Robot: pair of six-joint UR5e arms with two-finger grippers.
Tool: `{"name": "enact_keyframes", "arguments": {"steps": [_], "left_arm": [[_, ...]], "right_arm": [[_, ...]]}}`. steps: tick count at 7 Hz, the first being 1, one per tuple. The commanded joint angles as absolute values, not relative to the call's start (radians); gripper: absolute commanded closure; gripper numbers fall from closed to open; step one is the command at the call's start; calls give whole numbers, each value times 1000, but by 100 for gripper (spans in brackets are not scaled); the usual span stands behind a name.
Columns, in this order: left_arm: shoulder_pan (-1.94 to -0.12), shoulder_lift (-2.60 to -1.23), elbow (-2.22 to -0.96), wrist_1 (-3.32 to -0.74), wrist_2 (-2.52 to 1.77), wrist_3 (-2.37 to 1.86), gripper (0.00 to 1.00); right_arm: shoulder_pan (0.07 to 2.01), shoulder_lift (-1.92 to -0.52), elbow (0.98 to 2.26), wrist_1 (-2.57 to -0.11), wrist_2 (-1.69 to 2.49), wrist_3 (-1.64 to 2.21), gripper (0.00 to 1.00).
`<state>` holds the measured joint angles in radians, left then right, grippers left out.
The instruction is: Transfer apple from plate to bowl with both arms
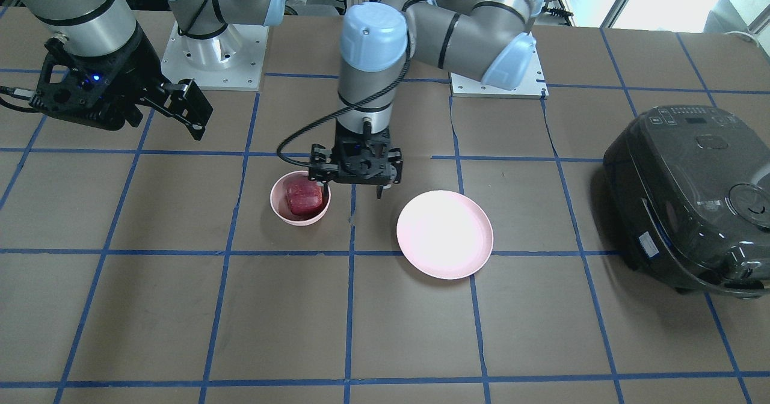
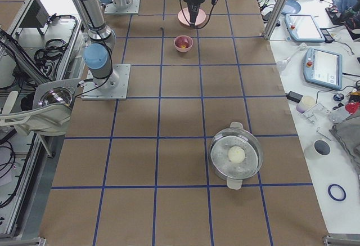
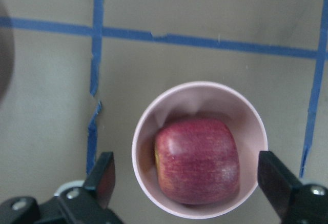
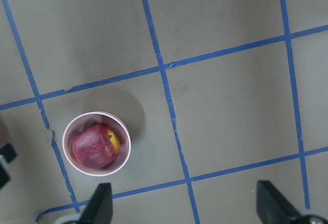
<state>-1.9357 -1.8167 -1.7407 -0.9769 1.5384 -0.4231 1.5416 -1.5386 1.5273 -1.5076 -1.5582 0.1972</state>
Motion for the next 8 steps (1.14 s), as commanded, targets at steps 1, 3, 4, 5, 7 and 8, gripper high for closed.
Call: {"name": "enact_keyframes", "arguments": {"steps": [1, 3, 4, 5, 7, 8], "left_arm": [[-1714, -1700, -1721, -1171, 1531, -196, 0], [-1593, -1602, -1651, -1367, 1540, -51, 0], [-1585, -1585, -1569, -1503, 1552, -51, 0], [-1585, -1580, -1537, -1525, 1575, -45, 0], [-1577, -1577, -1540, -1482, 1578, -44, 0], [-1575, -1574, -1542, -1477, 1578, -43, 0]], "right_arm": [[1545, -1543, 1531, -1505, -1552, 195, 0], [1545, -1546, 1529, -1508, -1557, 140, 0], [1545, -1546, 1525, -1514, -1559, 141, 0], [1543, -1552, 1526, -1514, -1559, 144, 0], [1543, -1552, 1529, -1522, -1555, 150, 0], [1545, -1552, 1535, -1534, -1545, 152, 0]]}}
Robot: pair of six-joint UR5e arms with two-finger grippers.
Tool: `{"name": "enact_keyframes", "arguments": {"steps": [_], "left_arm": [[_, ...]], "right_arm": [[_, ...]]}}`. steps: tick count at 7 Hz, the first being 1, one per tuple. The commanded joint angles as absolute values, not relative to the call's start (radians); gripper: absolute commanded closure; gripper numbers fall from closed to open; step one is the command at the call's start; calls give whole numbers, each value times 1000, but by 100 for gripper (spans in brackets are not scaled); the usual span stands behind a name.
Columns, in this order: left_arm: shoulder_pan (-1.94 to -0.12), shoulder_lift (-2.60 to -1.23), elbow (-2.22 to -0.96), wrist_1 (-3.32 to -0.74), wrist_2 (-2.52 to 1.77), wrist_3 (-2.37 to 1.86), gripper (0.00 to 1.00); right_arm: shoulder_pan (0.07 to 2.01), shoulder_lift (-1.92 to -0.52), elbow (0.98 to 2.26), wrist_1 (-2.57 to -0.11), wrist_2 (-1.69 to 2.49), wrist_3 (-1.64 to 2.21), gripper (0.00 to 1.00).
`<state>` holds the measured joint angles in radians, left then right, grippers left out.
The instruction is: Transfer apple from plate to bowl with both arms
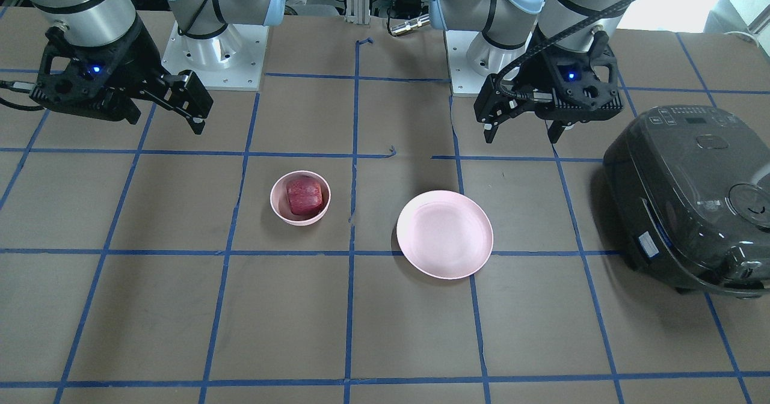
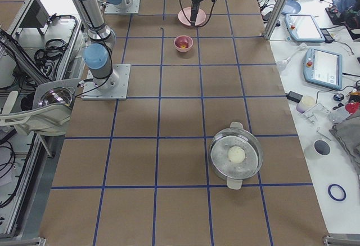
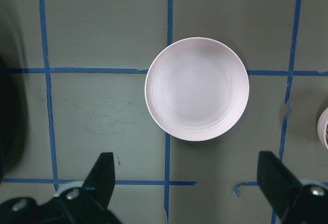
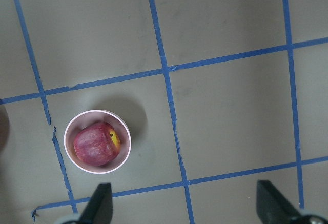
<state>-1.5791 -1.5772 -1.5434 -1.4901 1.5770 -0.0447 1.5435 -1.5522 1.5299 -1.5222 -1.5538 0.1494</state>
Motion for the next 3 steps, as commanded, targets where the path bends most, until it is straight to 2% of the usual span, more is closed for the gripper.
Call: {"name": "enact_keyframes", "arguments": {"steps": [1, 3], "left_arm": [[-1577, -1572, -1542, -1477, 1578, -43, 0], [-1577, -1568, -1542, -1477, 1580, -43, 0]], "right_arm": [[1543, -1552, 1536, -1532, -1549, 152, 0], [1543, -1552, 1536, -1534, -1549, 150, 0]]}}
